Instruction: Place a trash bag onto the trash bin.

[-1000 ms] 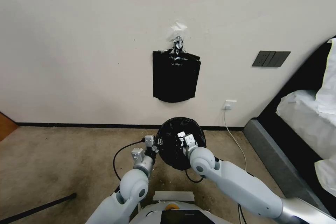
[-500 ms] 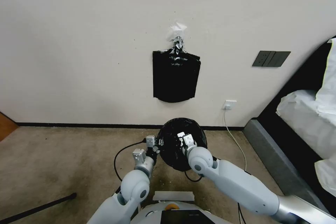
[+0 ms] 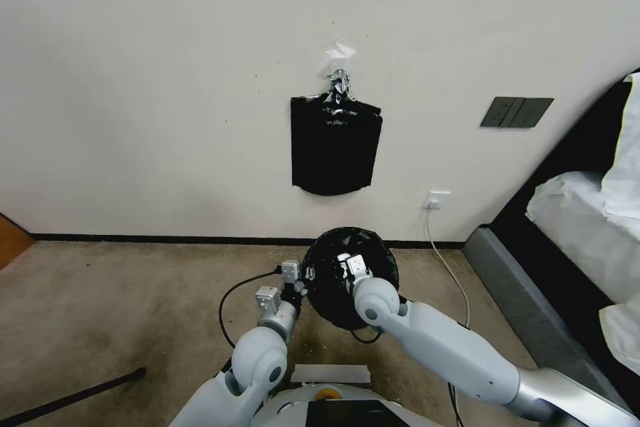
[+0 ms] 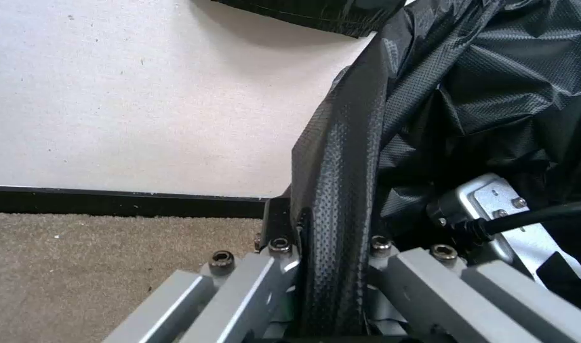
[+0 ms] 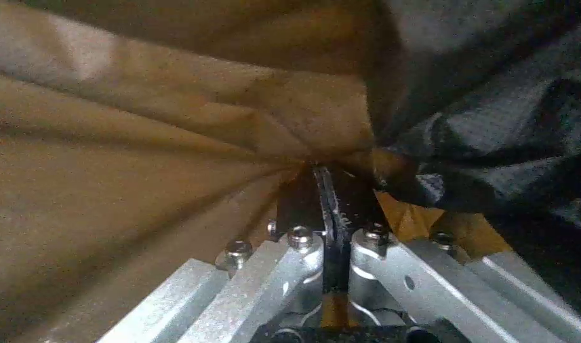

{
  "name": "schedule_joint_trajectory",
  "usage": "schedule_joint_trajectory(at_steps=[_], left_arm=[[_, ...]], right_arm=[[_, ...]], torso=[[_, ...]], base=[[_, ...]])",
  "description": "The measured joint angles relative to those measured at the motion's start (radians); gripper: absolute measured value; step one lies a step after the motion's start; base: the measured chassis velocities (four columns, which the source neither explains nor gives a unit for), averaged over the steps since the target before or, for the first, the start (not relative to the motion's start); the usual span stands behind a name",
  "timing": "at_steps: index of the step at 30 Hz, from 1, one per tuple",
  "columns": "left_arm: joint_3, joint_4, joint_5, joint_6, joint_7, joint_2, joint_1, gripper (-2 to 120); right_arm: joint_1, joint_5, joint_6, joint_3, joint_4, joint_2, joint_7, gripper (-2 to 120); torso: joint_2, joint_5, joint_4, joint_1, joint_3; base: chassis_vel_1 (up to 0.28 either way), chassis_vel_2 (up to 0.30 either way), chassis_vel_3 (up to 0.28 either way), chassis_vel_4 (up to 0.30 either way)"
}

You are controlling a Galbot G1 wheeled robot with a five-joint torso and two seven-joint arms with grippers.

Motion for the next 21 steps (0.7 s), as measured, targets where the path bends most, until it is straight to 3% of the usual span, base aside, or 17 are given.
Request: schedule_joint_trajectory(at_steps=[21], left_arm=[[0.026, -0.005, -0.005, -0.007, 0.004, 0.006, -0.003, 3]], right_arm=[[0.000, -0.018, 0.000, 0.001, -0.082, 0.031, 0.005, 0]], torso=[[0.000, 0.0000, 0.0000, 0.000, 0.000]], base=[[0.000, 0.000, 0.000, 0.000]])
